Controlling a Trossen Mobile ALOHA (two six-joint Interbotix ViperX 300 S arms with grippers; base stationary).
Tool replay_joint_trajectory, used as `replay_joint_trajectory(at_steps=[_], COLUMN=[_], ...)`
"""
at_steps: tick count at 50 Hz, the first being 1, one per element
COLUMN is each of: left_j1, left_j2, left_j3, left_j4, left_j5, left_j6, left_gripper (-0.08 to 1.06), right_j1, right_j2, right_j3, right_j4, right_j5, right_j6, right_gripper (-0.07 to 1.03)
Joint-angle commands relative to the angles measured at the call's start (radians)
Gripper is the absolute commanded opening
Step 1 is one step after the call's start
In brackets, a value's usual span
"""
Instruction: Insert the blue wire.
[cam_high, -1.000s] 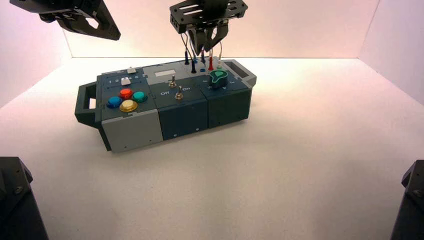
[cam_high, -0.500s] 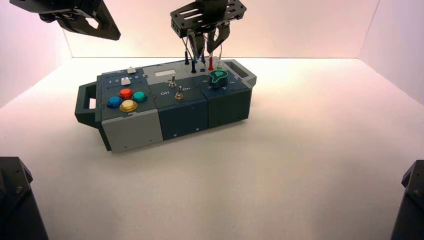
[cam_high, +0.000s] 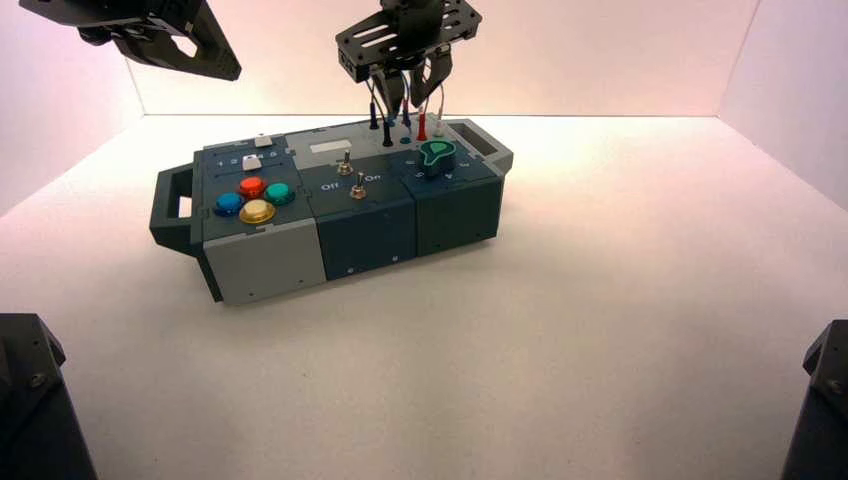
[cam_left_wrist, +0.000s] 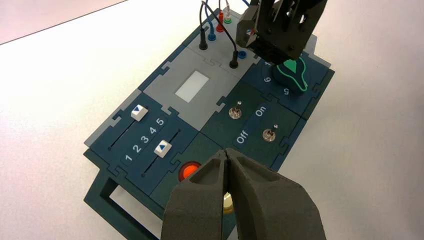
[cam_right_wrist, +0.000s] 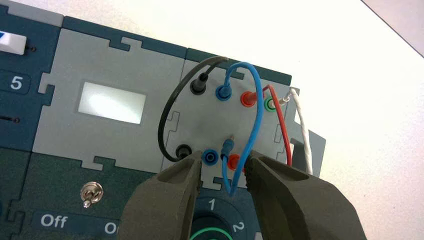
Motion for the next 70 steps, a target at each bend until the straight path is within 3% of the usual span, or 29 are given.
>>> replay_joint_trajectory(at_steps=[1, 34, 40, 48, 70], left_j1=[-0.005, -0.005, -0.005, -0.005, -0.005], left_j2=[-0.005, -0.006, -0.006, -0.008, -0.015], left_j3=[-0.026, -0.025, -0.025, -0.025, -0.025], left_j4=[-0.002, -0.002, -0.002, -0.002, -0.003], left_j5=[-0.005, -0.005, -0.005, -0.005, -0.005], left_j6=[-0.002, -0.002, -0.002, -0.002, -0.002], left_gripper=[-0.03, -0.03, -0.03, -0.03, -0.03], right_j1=[-0.002, -0.012, -0.012, -0.012, -0.008], right_j2=[-0.017, 0.028, 0.029, 0.026, -0.012], right_j3=[-0.032, -0.066, -0.067, -0.063, -0.046], right_j4=[-0.008, -0.026, -0.035, -0.057, -0.049], right_j5=[0.002, 0.017, 0.021, 0.023, 0.055], right_j6=[0.009, 0.009, 0.003, 0.003, -0.005], right_gripper=[0.45, 0.34, 0.11, -0.02, -0.02])
